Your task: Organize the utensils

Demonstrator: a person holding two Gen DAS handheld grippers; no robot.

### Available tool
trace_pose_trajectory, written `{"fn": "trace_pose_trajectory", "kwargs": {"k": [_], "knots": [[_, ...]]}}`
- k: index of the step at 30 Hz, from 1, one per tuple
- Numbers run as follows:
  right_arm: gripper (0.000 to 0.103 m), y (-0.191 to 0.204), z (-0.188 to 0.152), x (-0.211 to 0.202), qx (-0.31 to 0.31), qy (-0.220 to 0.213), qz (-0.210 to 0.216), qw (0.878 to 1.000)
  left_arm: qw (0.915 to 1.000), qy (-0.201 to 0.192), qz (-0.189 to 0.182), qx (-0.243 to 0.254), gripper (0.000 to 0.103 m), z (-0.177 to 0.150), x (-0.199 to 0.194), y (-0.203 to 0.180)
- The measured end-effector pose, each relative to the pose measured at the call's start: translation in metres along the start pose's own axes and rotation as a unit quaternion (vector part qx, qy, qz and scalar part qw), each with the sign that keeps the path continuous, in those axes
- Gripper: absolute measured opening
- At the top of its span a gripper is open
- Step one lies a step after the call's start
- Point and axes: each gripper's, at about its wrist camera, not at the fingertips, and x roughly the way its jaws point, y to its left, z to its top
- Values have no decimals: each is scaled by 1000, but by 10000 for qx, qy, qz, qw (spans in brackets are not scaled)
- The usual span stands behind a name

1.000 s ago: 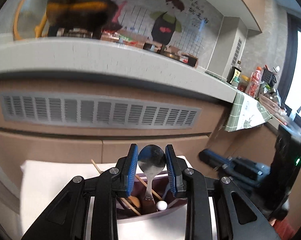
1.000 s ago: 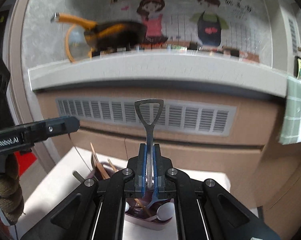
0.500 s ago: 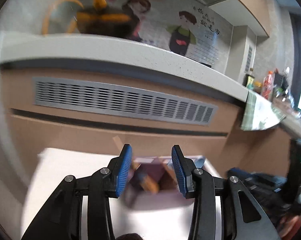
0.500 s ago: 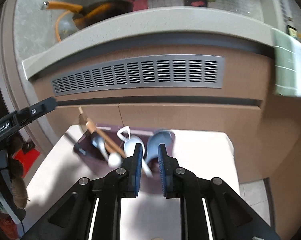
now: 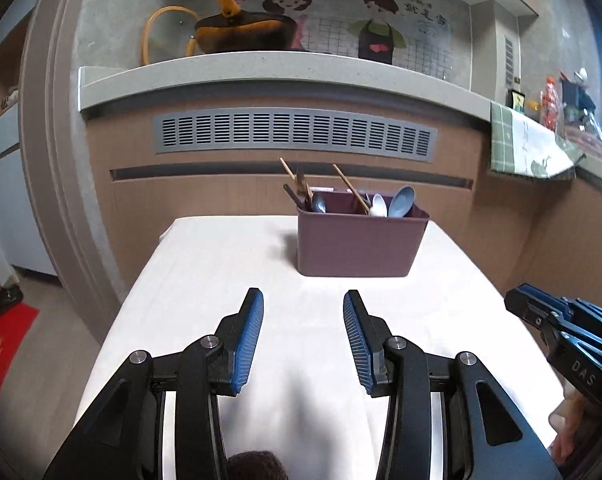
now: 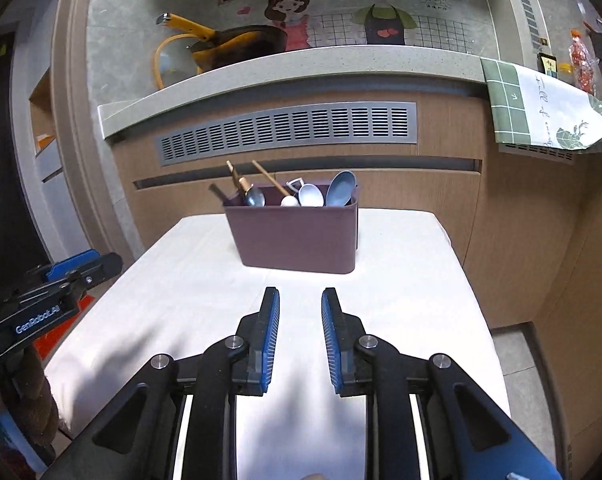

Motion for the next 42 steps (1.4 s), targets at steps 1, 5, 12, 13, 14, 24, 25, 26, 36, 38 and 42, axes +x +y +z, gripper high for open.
{"fn": "trace_pose_trajectory", "kwargs": {"k": [1, 5, 12, 13, 14, 24, 25, 26, 36, 38, 42], "knots": [[20, 2, 0, 0, -29, 0, -1, 10000, 10000, -10, -6, 1, 43, 0, -1, 0], [20, 5, 1, -1, -96, -10, 25, 10000, 10000, -74, -19, 13, 43, 2, -5, -1], [20, 7, 1, -1, -113, 11, -9, 9999, 9999, 17, -80, 70, 43, 1, -3, -2], [20, 7, 1, -1, -126, 12, -25, 9999, 9999, 33, -95, 77, 43, 0, -3, -2], [20, 7, 1, 0, -134, 23, -32, 9999, 9999, 44, -102, 80, 43, 0, -2, -2], [20, 6, 0, 2, -124, 71, -29, 9999, 9997, 135, -160, 108, 43, -1, 1, -3], [20, 6, 0, 2, -120, 78, -32, 9999, 9997, 138, -162, 110, 43, -2, 1, -3], [20, 6, 0, 2, -113, 81, -33, 9999, 9997, 137, -157, 111, 43, -2, 1, -3], [20, 5, 0, 4, -72, 127, -42, 9999, 9996, 194, -186, 110, 43, -5, 2, -4], [20, 5, -1, 5, -71, 130, -51, 9999, 9996, 197, -182, 110, 43, -5, 2, -4], [20, 4, -1, 5, -62, 140, -38, 9999, 9996, 208, -182, 110, 43, -5, 3, -4]]}}
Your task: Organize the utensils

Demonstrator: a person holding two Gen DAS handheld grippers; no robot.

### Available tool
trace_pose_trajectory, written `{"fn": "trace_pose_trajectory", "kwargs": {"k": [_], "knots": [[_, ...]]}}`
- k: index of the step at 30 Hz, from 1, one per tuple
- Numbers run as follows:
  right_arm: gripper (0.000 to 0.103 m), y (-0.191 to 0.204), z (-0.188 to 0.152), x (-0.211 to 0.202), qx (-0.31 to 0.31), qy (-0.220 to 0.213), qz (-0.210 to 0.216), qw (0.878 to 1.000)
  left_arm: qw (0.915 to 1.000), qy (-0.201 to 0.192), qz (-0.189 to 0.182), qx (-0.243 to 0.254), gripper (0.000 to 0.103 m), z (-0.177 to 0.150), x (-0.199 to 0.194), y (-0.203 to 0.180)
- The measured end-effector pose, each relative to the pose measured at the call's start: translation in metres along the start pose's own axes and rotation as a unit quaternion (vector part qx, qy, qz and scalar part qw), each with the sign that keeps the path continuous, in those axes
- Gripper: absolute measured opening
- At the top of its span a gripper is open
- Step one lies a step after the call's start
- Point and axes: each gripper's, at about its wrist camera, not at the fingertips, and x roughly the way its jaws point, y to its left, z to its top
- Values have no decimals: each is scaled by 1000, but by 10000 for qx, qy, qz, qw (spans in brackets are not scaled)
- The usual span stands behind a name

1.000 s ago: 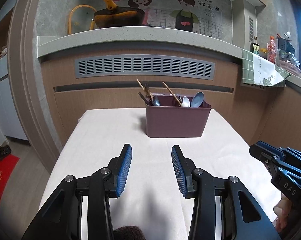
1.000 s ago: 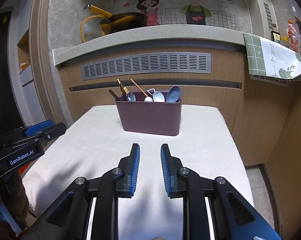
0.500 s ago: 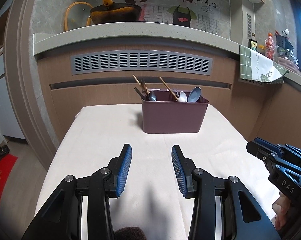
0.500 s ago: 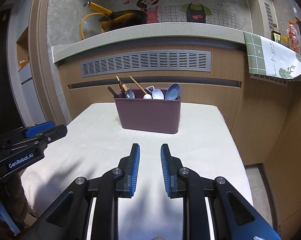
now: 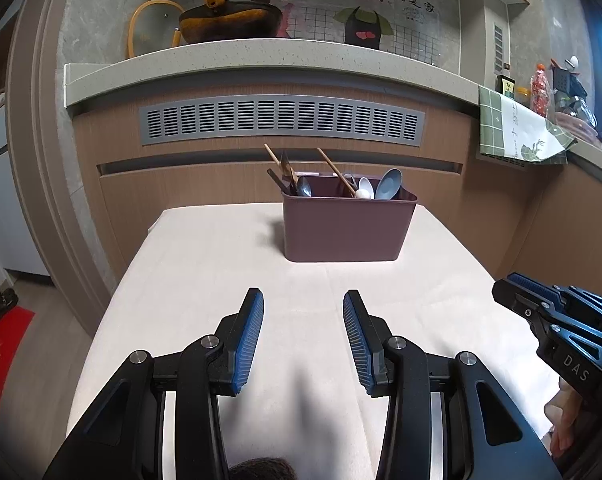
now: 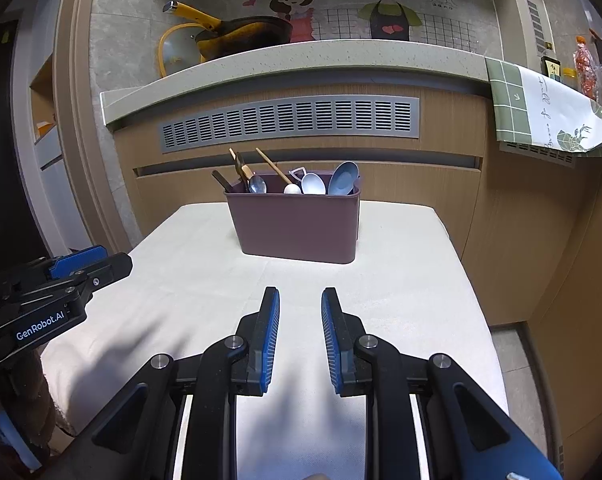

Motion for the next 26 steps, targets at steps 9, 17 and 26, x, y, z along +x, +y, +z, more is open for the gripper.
{"fn": "trace_pose_trajectory", "kwargs": {"k": [9, 17, 26], "knots": [[20, -1, -1, 0, 20, -10, -59, 10000, 10000, 67, 6, 14, 43, -3, 2, -1], [20, -1, -1, -1, 7, -1, -102, 9999, 9999, 121, 17, 41, 43, -4, 5, 0], [21, -1, 1, 2, -26, 28, -105, 9999, 9997, 211, -116, -51, 43, -5, 11, 7]]}}
